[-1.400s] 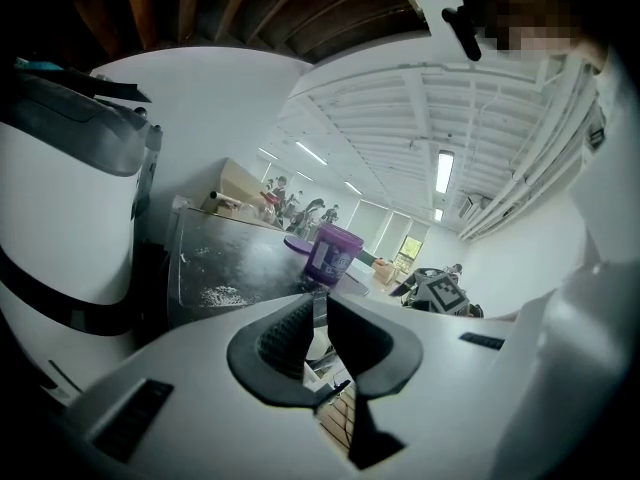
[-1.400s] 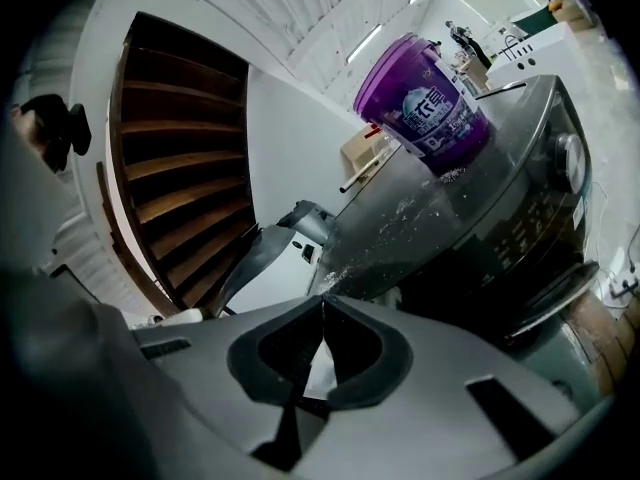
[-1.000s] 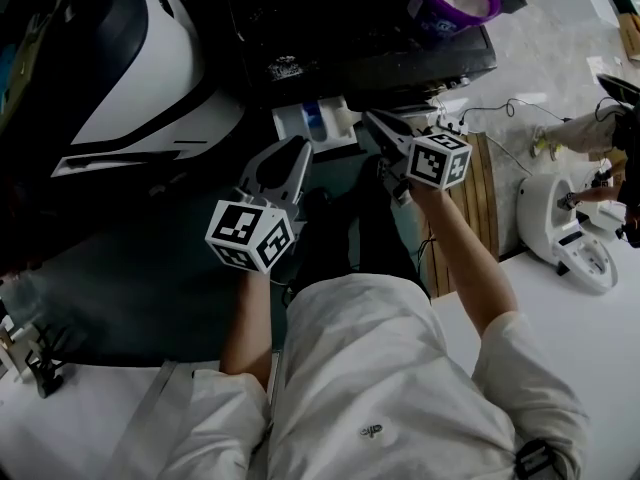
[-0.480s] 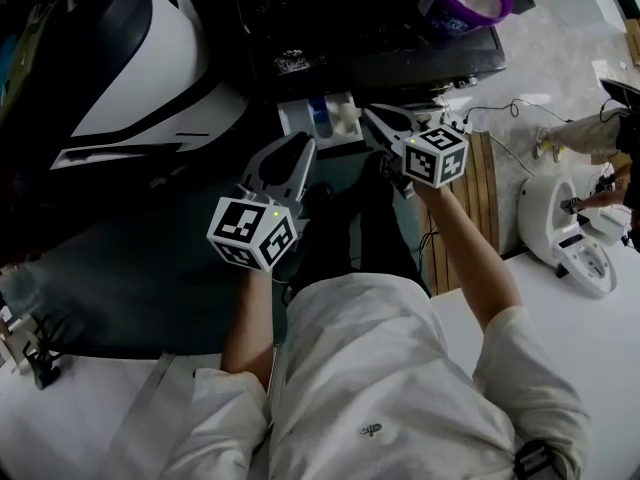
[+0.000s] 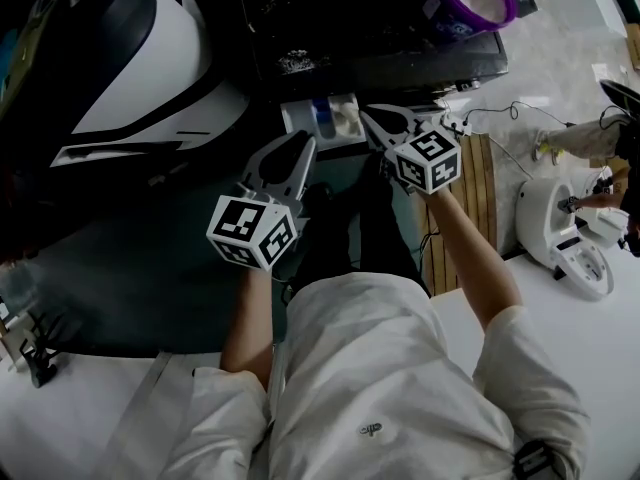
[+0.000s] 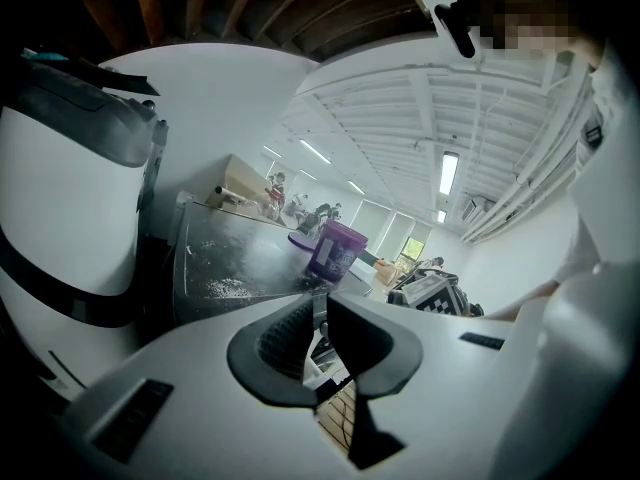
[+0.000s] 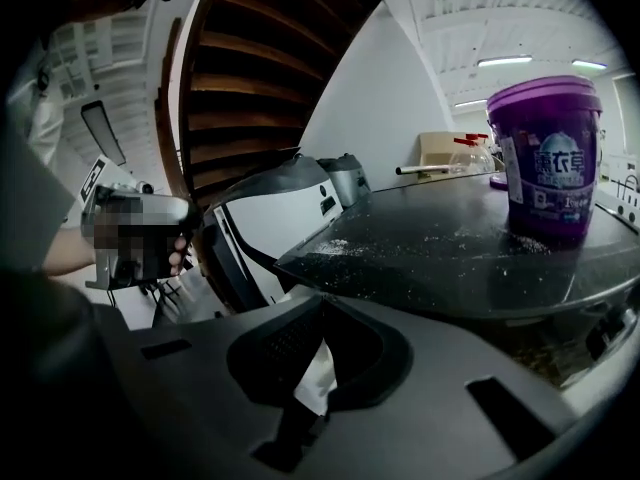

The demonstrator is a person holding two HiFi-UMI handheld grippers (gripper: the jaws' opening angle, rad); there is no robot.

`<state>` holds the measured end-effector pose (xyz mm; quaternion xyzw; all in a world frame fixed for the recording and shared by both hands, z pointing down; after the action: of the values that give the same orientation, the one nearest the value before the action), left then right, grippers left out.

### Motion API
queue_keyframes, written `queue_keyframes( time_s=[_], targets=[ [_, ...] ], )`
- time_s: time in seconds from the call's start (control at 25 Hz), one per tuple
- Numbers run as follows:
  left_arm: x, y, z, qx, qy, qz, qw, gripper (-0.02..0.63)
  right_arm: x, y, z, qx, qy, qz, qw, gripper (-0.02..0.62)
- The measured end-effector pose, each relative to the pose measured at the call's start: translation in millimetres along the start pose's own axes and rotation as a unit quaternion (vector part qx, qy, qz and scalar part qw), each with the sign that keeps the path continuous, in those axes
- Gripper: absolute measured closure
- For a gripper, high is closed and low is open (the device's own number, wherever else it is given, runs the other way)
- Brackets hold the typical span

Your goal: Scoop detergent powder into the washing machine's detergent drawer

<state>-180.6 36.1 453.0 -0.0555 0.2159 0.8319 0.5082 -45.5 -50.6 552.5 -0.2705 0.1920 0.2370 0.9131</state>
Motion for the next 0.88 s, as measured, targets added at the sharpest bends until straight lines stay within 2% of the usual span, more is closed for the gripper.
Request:
queue_keyframes(
  time_s=[0.4, 0.64, 0.88],
  targets=[
    [-0.8, 1.9, -0.8, 0.000, 0.001, 0.004, 1.0000, 0.551, -4.2, 7.4, -3.1, 0.076, 0.012, 0.007, 0.997, 0.588],
    [-0.2, 2.6, -1.0, 0.000, 0.002, 0.004, 1.0000, 0.551, -6.1, 17.9, -3.6, 0.147, 0.022, 0.014, 0.989, 0.588],
    [0.7, 3.0, -0.8, 0.001, 0.001, 0.004, 1.0000, 0.551, -7.8, 23.9, -3.4, 0.193, 0.024, 0.018, 0.981, 0.588]
  ],
)
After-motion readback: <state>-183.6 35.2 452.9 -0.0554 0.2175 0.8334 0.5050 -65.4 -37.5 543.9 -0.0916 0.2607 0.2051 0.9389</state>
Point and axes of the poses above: the fingertips, and each gripper's own axes: x backward along the fingers, y to its left, z out of its underside, the point moved 4 cm from there along x, backward along the fingers, and after that the axes turned 8 degrees about -x, right-handed, at the moved point
